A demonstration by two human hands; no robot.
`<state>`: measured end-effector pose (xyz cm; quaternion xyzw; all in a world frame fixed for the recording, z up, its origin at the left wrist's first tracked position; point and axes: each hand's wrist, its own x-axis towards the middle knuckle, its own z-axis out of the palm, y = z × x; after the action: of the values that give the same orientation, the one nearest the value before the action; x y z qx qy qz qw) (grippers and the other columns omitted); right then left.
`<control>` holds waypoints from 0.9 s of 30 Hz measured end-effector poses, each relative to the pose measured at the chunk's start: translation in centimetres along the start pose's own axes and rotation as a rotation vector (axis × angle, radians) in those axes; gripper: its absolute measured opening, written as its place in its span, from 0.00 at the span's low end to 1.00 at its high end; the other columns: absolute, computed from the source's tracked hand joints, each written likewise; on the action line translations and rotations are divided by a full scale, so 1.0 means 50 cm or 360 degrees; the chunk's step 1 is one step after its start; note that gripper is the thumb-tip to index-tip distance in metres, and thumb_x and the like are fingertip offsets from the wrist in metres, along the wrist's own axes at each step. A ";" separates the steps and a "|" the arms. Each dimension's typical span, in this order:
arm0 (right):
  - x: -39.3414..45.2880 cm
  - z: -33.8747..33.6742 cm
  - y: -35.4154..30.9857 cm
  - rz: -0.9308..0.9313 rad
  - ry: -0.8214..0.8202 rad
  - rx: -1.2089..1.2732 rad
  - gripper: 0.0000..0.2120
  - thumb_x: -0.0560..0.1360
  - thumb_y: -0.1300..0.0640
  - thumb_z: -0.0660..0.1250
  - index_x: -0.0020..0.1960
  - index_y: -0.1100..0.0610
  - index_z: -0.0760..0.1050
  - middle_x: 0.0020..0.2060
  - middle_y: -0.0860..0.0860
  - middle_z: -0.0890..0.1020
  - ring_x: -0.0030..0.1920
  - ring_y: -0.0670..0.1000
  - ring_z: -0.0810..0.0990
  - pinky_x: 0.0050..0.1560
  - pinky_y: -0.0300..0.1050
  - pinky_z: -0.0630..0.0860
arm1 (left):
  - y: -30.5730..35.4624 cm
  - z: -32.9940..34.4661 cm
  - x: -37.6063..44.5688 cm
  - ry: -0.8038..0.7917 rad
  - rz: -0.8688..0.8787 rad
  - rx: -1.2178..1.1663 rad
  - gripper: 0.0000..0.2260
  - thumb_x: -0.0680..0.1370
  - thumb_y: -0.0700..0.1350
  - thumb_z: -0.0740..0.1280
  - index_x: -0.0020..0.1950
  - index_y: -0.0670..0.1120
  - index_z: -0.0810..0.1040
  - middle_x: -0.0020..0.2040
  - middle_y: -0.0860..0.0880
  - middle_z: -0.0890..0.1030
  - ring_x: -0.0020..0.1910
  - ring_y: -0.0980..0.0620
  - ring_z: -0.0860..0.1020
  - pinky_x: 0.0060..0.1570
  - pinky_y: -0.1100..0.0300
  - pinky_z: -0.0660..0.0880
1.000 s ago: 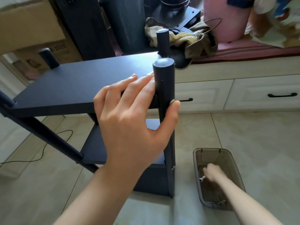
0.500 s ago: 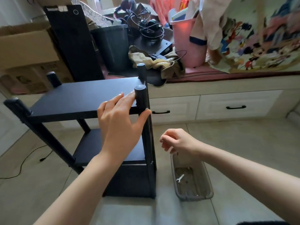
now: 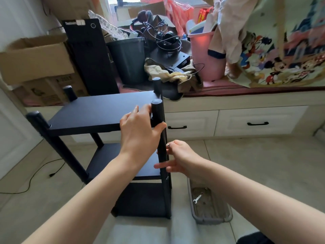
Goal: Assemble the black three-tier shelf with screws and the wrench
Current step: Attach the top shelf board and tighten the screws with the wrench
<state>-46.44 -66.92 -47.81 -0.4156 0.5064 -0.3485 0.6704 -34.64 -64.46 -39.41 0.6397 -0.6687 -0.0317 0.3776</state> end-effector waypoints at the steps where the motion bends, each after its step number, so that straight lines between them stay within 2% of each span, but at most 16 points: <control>1: 0.005 0.007 -0.006 0.0050 -0.0026 0.0114 0.13 0.84 0.59 0.47 0.60 0.62 0.67 0.61 0.58 0.75 0.41 0.60 0.87 0.28 0.43 0.78 | 0.000 -0.001 0.006 0.0009 -0.0011 -0.0011 0.13 0.77 0.49 0.73 0.58 0.46 0.79 0.53 0.48 0.82 0.56 0.44 0.78 0.64 0.46 0.70; 5: 0.031 0.036 -0.036 0.0053 -0.0067 0.0348 0.13 0.83 0.62 0.48 0.59 0.64 0.68 0.58 0.60 0.77 0.43 0.64 0.86 0.42 0.53 0.83 | -0.019 -0.022 0.037 0.0127 -0.0066 -0.0117 0.12 0.76 0.48 0.74 0.57 0.46 0.80 0.53 0.48 0.84 0.56 0.45 0.81 0.63 0.45 0.72; 7: 0.044 0.063 -0.051 -0.0018 -0.0046 0.0347 0.12 0.83 0.61 0.48 0.59 0.61 0.69 0.58 0.59 0.76 0.42 0.62 0.86 0.43 0.52 0.84 | -0.039 -0.043 0.055 0.0191 -0.0106 -0.0199 0.12 0.75 0.47 0.75 0.56 0.46 0.80 0.51 0.52 0.84 0.54 0.48 0.82 0.61 0.45 0.75; 9: 0.054 0.094 -0.062 -0.0085 -0.0050 0.0372 0.10 0.82 0.61 0.49 0.53 0.59 0.69 0.54 0.57 0.77 0.40 0.61 0.86 0.40 0.50 0.84 | -0.064 -0.067 0.073 0.0231 -0.0149 -0.0296 0.11 0.74 0.46 0.76 0.54 0.47 0.81 0.48 0.55 0.83 0.51 0.52 0.82 0.59 0.47 0.78; 11: 0.062 0.120 -0.074 -0.0166 -0.0072 0.0348 0.10 0.82 0.61 0.49 0.50 0.58 0.68 0.52 0.57 0.77 0.40 0.61 0.86 0.41 0.51 0.84 | -0.091 -0.091 0.086 0.0277 -0.0173 -0.0355 0.09 0.74 0.46 0.76 0.52 0.49 0.81 0.46 0.56 0.83 0.49 0.55 0.82 0.56 0.54 0.78; 14: 0.071 0.150 -0.096 -0.0227 -0.0182 0.0315 0.09 0.84 0.59 0.51 0.51 0.58 0.68 0.54 0.60 0.78 0.43 0.63 0.86 0.48 0.57 0.83 | -0.134 -0.133 0.093 0.0391 -0.0200 -0.0437 0.08 0.74 0.47 0.77 0.48 0.53 0.79 0.43 0.60 0.82 0.44 0.63 0.82 0.48 0.69 0.77; 16: 0.078 0.168 -0.107 -0.0237 -0.0278 0.0336 0.09 0.85 0.58 0.52 0.51 0.58 0.69 0.55 0.61 0.80 0.45 0.64 0.86 0.51 0.59 0.82 | -0.166 -0.163 0.089 0.0469 -0.0234 -0.0500 0.07 0.74 0.48 0.77 0.48 0.54 0.80 0.42 0.59 0.83 0.43 0.65 0.82 0.43 0.74 0.76; 20: 0.095 0.219 -0.113 -0.0380 -0.0367 0.0233 0.07 0.84 0.59 0.56 0.49 0.59 0.70 0.52 0.62 0.82 0.48 0.62 0.85 0.50 0.54 0.82 | -0.241 -0.213 0.074 0.0612 -0.0378 -0.0658 0.07 0.74 0.47 0.77 0.44 0.54 0.80 0.39 0.61 0.85 0.43 0.64 0.83 0.43 0.72 0.77; 23: 0.112 0.275 -0.101 -0.0458 -0.0402 0.0124 0.07 0.83 0.61 0.57 0.48 0.59 0.70 0.54 0.63 0.81 0.53 0.60 0.84 0.50 0.53 0.83 | -0.322 -0.240 0.050 0.0718 -0.0623 -0.0881 0.05 0.74 0.45 0.77 0.45 0.51 0.82 0.40 0.57 0.86 0.45 0.57 0.85 0.48 0.62 0.79; 27: 0.136 0.350 -0.063 -0.0422 -0.0486 -0.0011 0.07 0.84 0.62 0.55 0.48 0.61 0.69 0.58 0.68 0.78 0.57 0.62 0.81 0.48 0.52 0.84 | -0.447 -0.249 -0.027 0.0742 -0.0984 -0.1044 0.06 0.73 0.44 0.77 0.46 0.48 0.82 0.42 0.52 0.85 0.47 0.50 0.84 0.51 0.57 0.79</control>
<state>-28.00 -70.69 -45.13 -0.5289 0.3408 -0.3649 0.6863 -9.41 -61.77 -42.91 0.6455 -0.3010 -0.2067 0.6708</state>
